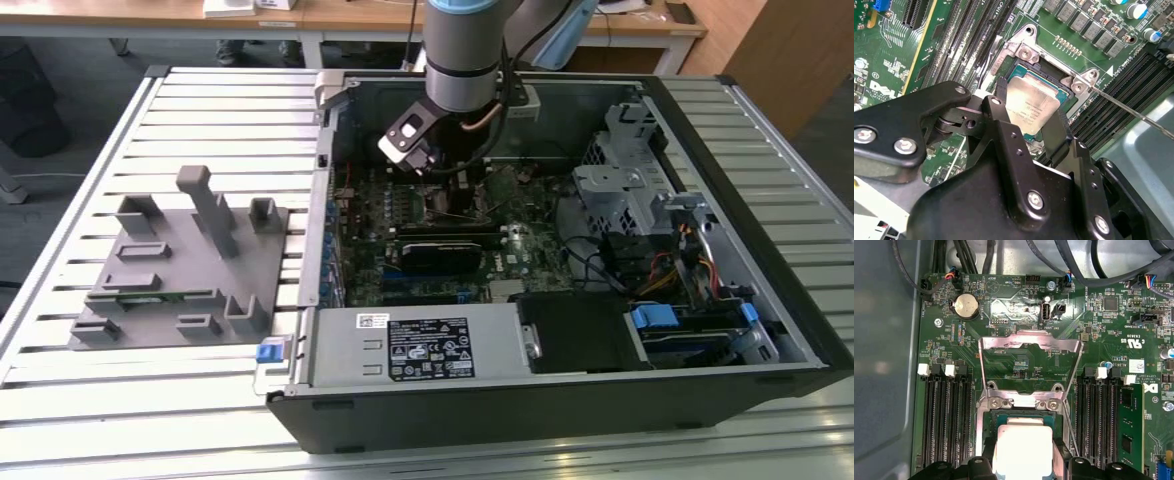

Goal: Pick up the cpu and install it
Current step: 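Place the cpu into insertion slot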

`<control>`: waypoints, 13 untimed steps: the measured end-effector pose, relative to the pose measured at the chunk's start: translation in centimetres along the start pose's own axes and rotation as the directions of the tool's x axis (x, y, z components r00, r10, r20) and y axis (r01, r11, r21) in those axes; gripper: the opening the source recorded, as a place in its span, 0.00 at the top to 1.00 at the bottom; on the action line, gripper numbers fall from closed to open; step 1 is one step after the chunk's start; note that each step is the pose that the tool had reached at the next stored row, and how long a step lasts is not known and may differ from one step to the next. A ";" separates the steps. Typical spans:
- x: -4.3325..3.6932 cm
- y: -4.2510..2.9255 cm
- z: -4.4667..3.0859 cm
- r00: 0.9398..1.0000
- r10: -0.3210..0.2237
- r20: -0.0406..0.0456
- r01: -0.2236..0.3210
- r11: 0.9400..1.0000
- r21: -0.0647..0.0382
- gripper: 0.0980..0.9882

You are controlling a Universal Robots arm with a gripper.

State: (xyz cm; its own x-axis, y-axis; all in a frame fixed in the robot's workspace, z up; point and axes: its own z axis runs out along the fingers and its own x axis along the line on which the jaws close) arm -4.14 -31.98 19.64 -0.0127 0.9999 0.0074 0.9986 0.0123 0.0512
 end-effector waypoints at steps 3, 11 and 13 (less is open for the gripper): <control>0.00 0.00 0.01 1.000 0.000 0.000 0.000 1.000 0.000 0.51; 0.00 0.01 -0.12 1.000 0.000 0.000 0.000 1.000 0.000 0.44; 0.01 0.02 -0.41 1.000 0.000 0.000 0.000 1.000 0.000 0.44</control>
State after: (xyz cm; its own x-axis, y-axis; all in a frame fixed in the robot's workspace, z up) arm -4.13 -31.98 20.05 -0.0127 0.9999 0.0074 0.9986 0.0123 0.0513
